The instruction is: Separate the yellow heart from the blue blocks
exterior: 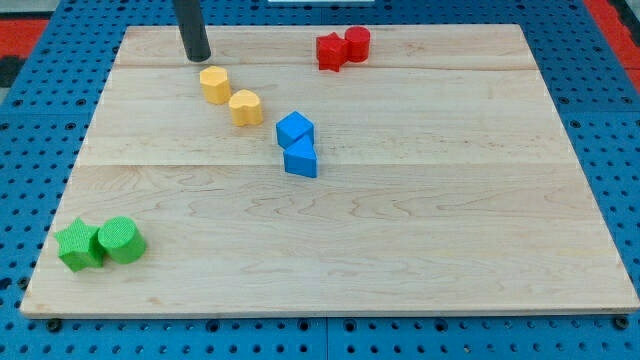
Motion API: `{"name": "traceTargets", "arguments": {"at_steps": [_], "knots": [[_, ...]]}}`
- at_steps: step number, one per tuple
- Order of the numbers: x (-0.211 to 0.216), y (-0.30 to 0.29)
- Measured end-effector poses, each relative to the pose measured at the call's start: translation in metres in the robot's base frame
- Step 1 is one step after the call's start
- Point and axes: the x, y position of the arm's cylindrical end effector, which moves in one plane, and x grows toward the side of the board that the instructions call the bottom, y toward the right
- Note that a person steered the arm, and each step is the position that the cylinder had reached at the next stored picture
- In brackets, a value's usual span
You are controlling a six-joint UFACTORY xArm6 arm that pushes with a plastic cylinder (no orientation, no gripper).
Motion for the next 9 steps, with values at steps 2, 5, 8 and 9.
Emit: {"name": "traceTargets", "arguments": {"at_steps": [2,5,8,9], "knots": [[0.086,0.039],[0.161,0.024],[0.138,0.106],[0.205,0.118]]}}
